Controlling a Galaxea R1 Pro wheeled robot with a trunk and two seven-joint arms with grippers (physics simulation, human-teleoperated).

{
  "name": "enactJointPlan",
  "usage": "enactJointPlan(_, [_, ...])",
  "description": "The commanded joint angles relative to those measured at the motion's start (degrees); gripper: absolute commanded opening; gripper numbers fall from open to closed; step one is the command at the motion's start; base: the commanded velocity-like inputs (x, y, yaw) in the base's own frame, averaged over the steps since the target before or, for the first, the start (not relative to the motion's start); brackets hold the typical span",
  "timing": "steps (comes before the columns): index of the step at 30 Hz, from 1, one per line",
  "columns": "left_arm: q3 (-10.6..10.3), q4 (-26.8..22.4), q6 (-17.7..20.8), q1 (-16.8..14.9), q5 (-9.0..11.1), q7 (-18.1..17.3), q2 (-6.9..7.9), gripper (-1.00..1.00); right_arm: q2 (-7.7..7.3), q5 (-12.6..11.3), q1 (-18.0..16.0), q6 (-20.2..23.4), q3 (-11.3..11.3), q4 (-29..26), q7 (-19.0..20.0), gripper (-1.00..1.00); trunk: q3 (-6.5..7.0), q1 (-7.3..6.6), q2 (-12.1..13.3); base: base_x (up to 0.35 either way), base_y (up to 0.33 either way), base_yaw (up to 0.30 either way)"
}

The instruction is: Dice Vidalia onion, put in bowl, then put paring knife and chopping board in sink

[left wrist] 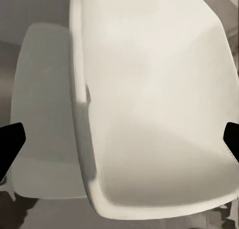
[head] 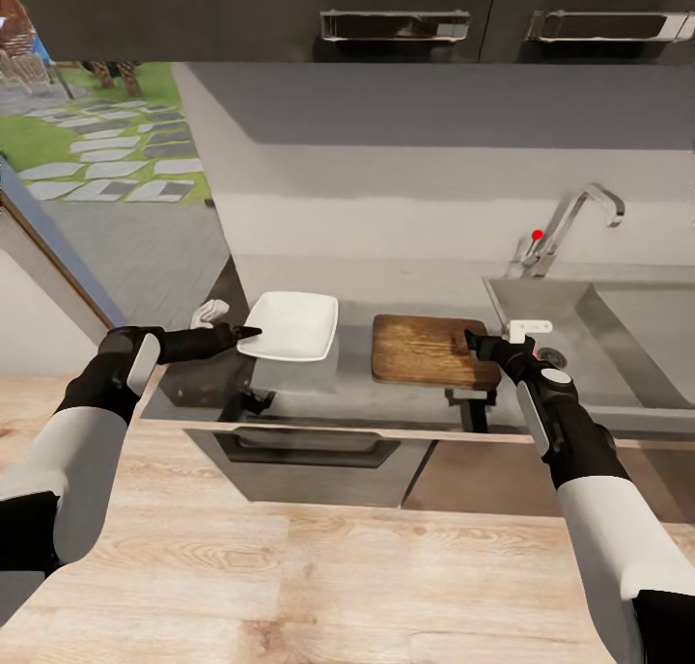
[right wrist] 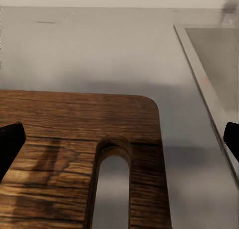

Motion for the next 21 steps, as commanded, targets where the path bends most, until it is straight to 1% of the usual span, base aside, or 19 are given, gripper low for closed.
enactJointPlan(1, [0.2,0.0,0.3,0.0,0.0,-0.2,-0.01,1.00,0.01,-0.2,0.0,0.3,-0.1,-0.1,0.3,1.00,0.00,0.04,-0.1,0.000,0.000,0.000])
enactJointPlan(12, [0.2,-0.3,0.3,0.0,0.0,-0.2,-0.10,1.00,0.01,-0.2,0.0,0.3,-0.1,-0.1,0.3,1.00,1.01,0.04,-0.1,0.000,0.000,0.000])
enactJointPlan(17, [0.0,-2.5,0.3,0.0,0.0,-0.2,-0.60,1.00,0.01,-0.2,0.0,0.3,-0.1,-0.1,0.3,1.00,1.47,0.04,-0.1,0.000,0.000,0.000])
enactJointPlan(19, [0.0,-3.3,0.3,0.0,0.0,-0.2,-1.48,1.00,0.01,-0.2,0.0,0.3,-0.1,-0.1,0.3,1.00,1.65,0.04,-0.1,0.000,0.000,0.000])
enactJointPlan(20, [-0.1,-3.6,0.2,0.0,0.0,-0.1,-2.32,1.00,0.01,-0.2,0.0,0.3,-0.1,-0.1,0.3,1.00,1.75,0.04,-0.1,0.000,0.000,0.000])
enactJointPlan(21, [-0.1,-4.5,0.2,0.0,0.0,-0.1,-3.58,1.00,0.01,-0.2,0.0,0.3,-0.1,-0.1,0.3,1.00,1.84,0.04,-0.1,0.000,0.000,0.000])
